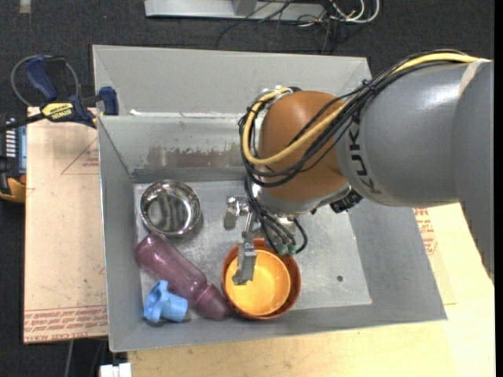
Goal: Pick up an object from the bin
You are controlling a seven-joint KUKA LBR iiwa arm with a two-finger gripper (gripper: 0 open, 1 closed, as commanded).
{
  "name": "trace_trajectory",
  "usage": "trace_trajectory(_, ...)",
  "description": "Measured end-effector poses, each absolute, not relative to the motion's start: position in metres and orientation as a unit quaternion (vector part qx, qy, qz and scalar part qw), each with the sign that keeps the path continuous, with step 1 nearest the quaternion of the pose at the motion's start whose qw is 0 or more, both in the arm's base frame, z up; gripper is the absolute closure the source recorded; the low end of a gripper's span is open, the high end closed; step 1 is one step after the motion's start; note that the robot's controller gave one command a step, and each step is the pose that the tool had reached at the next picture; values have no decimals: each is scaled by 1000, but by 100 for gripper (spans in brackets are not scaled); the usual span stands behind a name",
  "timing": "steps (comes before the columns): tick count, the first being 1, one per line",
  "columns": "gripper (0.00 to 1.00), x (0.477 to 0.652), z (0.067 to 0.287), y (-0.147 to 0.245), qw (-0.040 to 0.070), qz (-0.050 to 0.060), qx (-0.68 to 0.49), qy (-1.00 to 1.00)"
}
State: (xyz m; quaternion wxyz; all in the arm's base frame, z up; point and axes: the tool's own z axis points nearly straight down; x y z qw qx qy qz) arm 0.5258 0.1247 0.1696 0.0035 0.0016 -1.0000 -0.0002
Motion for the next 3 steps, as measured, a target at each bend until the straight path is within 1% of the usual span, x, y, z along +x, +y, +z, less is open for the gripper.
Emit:
trace_trajectory(1, 0, 528, 173, 124, 0, -1, 0, -1000)
trace_trajectory(2, 0, 536, 73, 66, 0, -1, 154, -988)
trace_trajectory(3, 0, 527, 130, 74, -5, -1, 303, -953)
